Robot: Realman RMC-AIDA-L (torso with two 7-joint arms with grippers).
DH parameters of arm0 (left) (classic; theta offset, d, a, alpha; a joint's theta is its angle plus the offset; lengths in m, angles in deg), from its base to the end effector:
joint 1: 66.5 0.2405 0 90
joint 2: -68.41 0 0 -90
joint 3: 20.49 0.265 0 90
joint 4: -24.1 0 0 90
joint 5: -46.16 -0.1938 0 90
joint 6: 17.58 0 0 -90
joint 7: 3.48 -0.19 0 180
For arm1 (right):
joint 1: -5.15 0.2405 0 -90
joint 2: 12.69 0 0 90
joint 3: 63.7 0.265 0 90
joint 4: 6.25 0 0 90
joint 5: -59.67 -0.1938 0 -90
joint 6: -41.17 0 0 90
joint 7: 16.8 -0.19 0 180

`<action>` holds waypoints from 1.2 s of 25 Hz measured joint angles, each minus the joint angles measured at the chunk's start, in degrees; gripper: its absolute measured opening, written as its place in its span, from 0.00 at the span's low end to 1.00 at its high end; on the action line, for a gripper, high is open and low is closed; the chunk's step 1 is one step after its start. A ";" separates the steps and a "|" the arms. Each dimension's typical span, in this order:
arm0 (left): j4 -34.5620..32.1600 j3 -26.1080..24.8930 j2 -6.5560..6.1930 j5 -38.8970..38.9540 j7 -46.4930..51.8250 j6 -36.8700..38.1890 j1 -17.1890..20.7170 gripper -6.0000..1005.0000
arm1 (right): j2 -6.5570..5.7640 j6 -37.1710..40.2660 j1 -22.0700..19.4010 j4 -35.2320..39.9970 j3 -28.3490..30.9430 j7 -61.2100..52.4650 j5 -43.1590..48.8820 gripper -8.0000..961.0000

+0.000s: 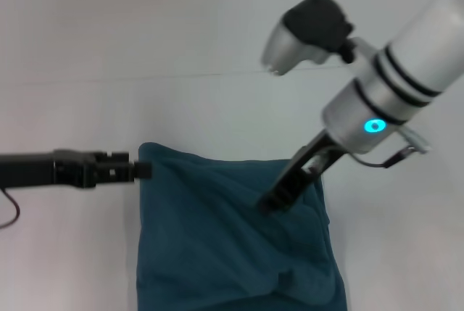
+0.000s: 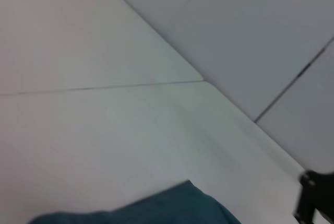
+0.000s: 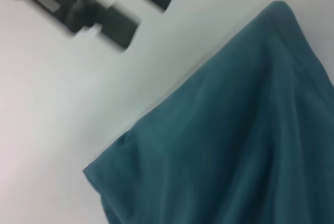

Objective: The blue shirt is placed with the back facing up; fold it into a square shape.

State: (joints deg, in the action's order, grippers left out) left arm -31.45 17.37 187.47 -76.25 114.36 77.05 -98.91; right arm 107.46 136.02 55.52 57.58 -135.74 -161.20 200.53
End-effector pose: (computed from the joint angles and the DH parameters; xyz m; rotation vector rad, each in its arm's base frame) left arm -0.2235 0.3566 -0.0017 -2.6169 -1.1911 -0.5948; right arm 0.1372 0.3648 -0.0712 -2.8507 0.9325 -0.4023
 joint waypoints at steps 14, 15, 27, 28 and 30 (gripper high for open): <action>5.62 9.80 4.56 -0.66 -8.98 -6.24 1.40 0.95 | -0.35 -9.94 4.42 -11.48 -7.74 -6.39 4.43 0.01; 6.04 10.80 4.59 -0.67 -9.00 -6.73 1.20 0.95 | -0.37 -10.44 4.42 -12.41 -7.75 -6.41 4.76 0.01; 10.94 18.84 4.44 -1.14 -8.74 -12.35 -0.54 0.95 | -0.39 -16.65 3.96 -16.81 -7.58 -8.57 11.89 0.01; 11.39 19.31 4.46 -1.55 -8.70 -12.91 -0.63 0.95 | -0.39 -17.13 4.04 -17.19 -7.56 -8.73 12.49 0.01; 11.76 19.67 4.55 -2.44 -8.64 -13.59 -0.73 0.95 | -0.36 -18.13 4.21 -17.82 -7.55 -9.01 13.63 0.01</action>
State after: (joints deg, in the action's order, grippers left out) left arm -19.70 37.04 192.02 -78.69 105.72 63.46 -99.63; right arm 107.10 117.89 59.73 39.77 -143.29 -170.21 214.17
